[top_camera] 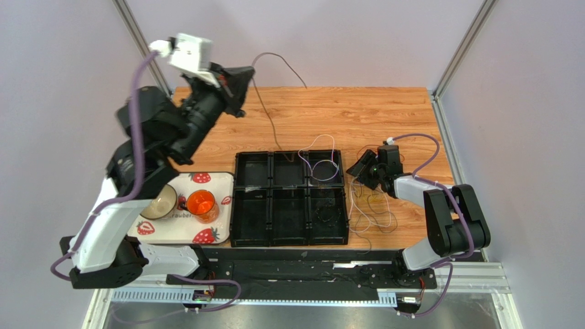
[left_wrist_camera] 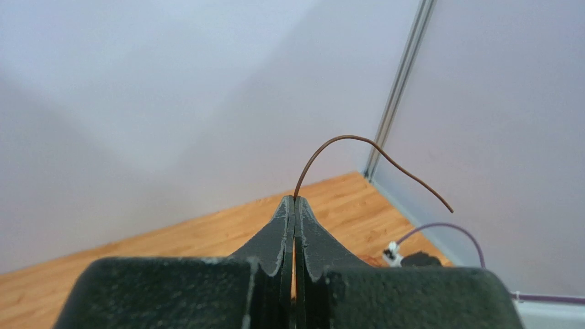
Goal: Untangle the cables
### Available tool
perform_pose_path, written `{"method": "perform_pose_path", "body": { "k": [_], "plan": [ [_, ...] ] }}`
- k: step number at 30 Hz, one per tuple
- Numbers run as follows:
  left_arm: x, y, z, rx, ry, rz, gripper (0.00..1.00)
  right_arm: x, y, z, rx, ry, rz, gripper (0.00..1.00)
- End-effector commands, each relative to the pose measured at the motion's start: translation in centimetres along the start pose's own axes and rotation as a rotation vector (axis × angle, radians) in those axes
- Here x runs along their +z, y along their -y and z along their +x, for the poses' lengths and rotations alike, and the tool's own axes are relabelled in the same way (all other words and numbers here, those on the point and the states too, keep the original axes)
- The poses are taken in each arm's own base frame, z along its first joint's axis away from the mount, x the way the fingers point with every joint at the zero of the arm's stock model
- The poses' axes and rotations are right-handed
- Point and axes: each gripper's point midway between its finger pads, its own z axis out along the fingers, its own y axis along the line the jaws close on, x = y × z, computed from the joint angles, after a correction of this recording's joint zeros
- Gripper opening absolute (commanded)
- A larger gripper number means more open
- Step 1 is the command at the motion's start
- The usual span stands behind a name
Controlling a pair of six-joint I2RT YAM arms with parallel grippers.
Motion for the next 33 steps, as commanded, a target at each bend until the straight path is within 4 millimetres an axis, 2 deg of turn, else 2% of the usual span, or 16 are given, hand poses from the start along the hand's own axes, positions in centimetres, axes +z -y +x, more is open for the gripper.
{"method": "perform_pose_path", "body": {
  "k": [1,4,7,11,14,23,33],
  "plan": [
    [-2.2,-1.3,-4.5,0.036,0.103,-0.001,0.00,0.4,2.1,2.0,-0.020,-0.065,0.072,0.59],
    [-2.9,-1.2,-6.6,0.027,0.152,0.015,0.00,0.4,2.1,2.1,-0.021,-0.067,0.071,0.58],
    [-3.5,-0.9,-7.5,0.017,0.180,0.042,0.00,0.3,2.0,2.1,-0.021,-0.067,0.068,0.58],
    [-4.1,-1.0,-8.5,0.004,0.215,0.053,0.00,0.3,2.0,2.1,-0.020,-0.066,0.067,0.58],
    [-4.2,-1.0,-8.5,0.007,0.211,0.057,0.00,0.3,2.1,2.1,-0.020,-0.067,0.068,0.58],
    [-4.0,-1.3,-5.0,0.007,0.153,0.040,0.00,0.3,2.0,2.2,-0.022,-0.071,0.067,0.58],
    [-4.6,-2.8,1.8,-0.006,0.052,-0.030,0.00,0.4,2.0,2.2,-0.025,-0.075,0.066,0.58]
  ]
}}
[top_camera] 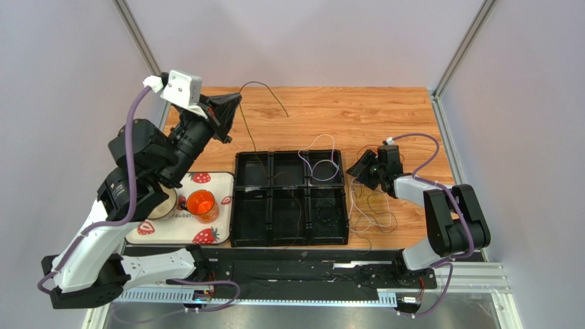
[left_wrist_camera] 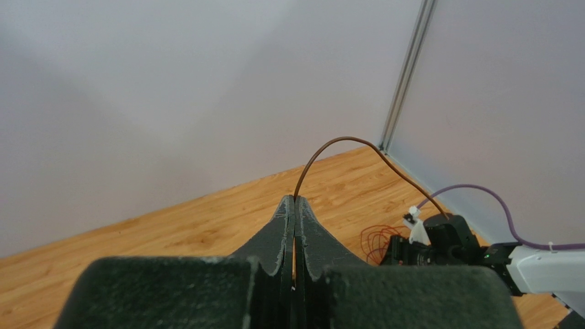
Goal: Untangle the cables
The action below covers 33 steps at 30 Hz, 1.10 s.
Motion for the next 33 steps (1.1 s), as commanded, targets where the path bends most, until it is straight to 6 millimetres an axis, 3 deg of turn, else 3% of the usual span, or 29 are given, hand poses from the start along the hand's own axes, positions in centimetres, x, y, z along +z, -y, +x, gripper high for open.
{"method": "perform_pose_path", "body": {
  "k": [1,13,21,25,29,33],
  "plan": [
    [-0.3,-0.9,0.1,-0.048,0.032,-0.048,0.00,0.4,2.0,2.2,-0.017,-0.076,0.068,0.58],
    [2.6,1.0,2.3,-0.033,-0.034,-0.018,0.00,0.3,2.0,2.2,-0.018,-0.076,0.068,0.58],
    [2.5,1.1,8.6,-0.089,-0.155,-0.046,0.00,0.4,2.0,2.3,-0.019,-0.083,0.067,0.58],
    [1.2,1.0,11.8,-0.137,-0.227,-0.055,0.00,0.5,1.9,2.2,-0.019,-0.085,0.067,0.57],
    [-0.5,1.2,16.9,-0.178,-0.335,-0.052,0.00,0.5,1.9,2.2,-0.019,-0.085,0.067,0.57],
    [-2.2,2.4,20.2,-0.237,-0.420,0.005,0.00,0.5,2.0,2.3,-0.017,-0.087,0.069,0.57]
  ]
}}
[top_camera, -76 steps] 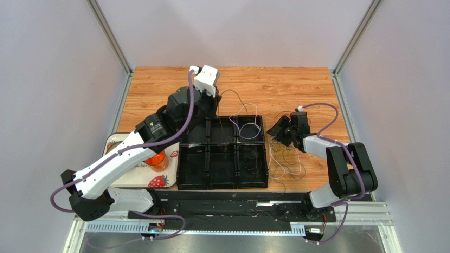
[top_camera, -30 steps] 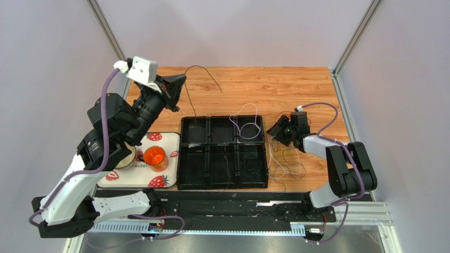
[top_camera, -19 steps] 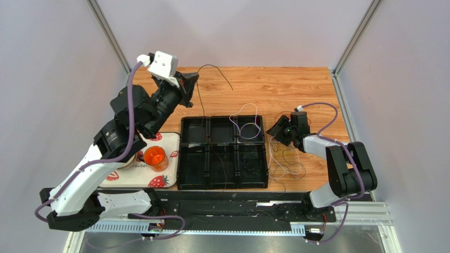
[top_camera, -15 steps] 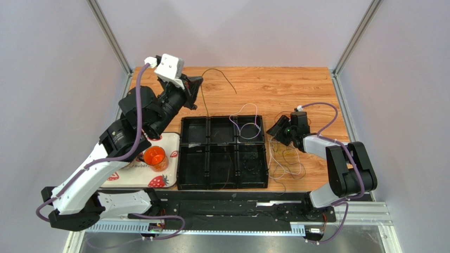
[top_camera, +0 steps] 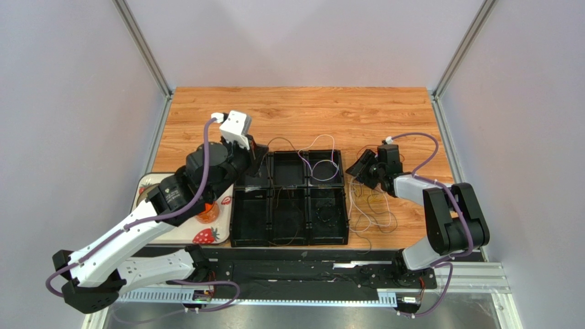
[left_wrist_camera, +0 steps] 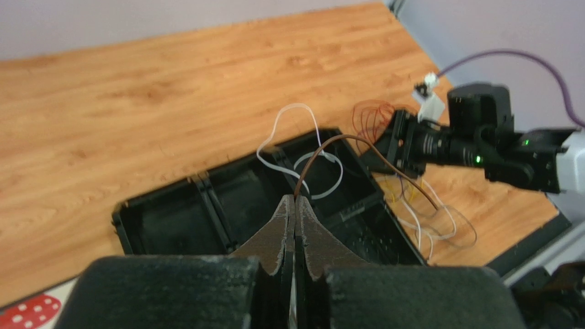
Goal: Untangle the cables
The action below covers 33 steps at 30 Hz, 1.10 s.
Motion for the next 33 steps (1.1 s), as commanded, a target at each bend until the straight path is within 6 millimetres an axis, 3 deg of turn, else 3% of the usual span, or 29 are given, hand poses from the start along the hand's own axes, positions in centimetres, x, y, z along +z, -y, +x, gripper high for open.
{"method": "perform_pose_path", "body": {
  "k": [1,7,14,18,22,26,33],
  "plan": [
    [-1.0,1.2,2.7,-0.124,-0.067,0.081,0.00,0.3,2.1,2.2,-0.012,-0.074,0.076,0.58],
    [0.1,1.5,9.3,-0.142,-0.229,0.090,0.00,0.3,2.1,2.2,-0.011,-0.073,0.077,0.57],
    [2.3,1.8,11.8,-0.155,-0.267,0.054,0.00,0.3,2.1,2.2,-0.009,-0.075,0.076,0.57],
    [3.4,0.7,12.9,-0.145,-0.279,-0.027,0.00,0.3,2.1,2.3,-0.012,-0.076,0.076,0.57],
    [4.2,-0.8,15.8,-0.139,-0.343,-0.127,0.00,0.3,2.1,2.3,-0.011,-0.080,0.076,0.57],
    [3.8,-2.7,18.5,-0.120,-0.423,-0.244,0.00,0.4,2.1,2.3,-0.010,-0.082,0.078,0.57],
    [3.0,-4.2,19.8,-0.057,-0.482,-0.306,0.00,0.4,2.0,2.3,-0.012,-0.086,0.076,0.57]
  ]
}}
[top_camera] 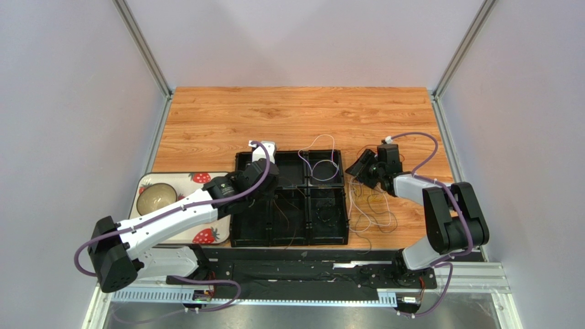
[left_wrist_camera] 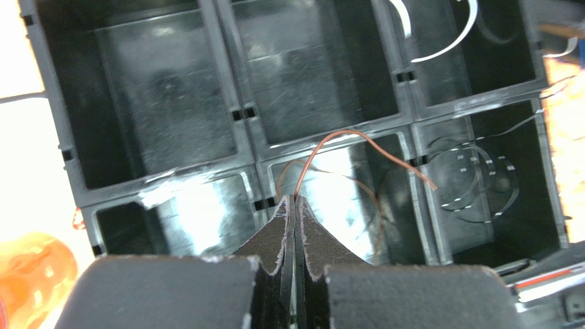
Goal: Untangle the cables
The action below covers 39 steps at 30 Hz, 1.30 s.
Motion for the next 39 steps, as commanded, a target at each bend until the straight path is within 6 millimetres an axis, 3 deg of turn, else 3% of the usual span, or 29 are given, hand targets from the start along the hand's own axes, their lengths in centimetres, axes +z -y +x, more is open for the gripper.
{"method": "perform_pose_path", "body": {
  "k": [1,4,9,17,23,29,32,39],
  "plan": [
    [-0.2,-1.3,0.6,0.020,-0.030,-0.069,0.00,0.4,2.1,2.3,-0.013,-0.082,0.079,0.57],
    [-0.2,-1.3,1.8,0.014,-0.082,-0.075,0.00,0.4,2.2,2.3,-0.010,-0.082,0.081,0.57],
    [0.1,0.6,3.5,0.036,-0.133,-0.040,0.00,0.4,2.2,2.3,-0.011,-0.083,0.083,0.57],
    [3.0,1.8,5.0,0.090,-0.205,-0.098,0.00,0.4,2.2,2.4,-0.011,-0.083,0.083,0.57],
    [4.1,2.4,4.0,0.118,-0.184,-0.123,0.00,0.4,2.2,2.4,-0.011,-0.085,0.082,0.57],
    [6.0,2.3,4.2,0.160,-0.182,-0.176,0.00,0.4,2.2,2.4,-0.013,-0.088,0.079,0.57],
    [6.0,2.3,4.0,0.159,-0.181,-0.188,0.11,0.4,2.2,2.4,-0.011,-0.087,0.080,0.57],
    [2.4,3.0,0.6,0.121,-0.114,-0.108,0.45,0.5,2.1,2.4,-0.010,-0.090,0.078,0.57]
  ]
}}
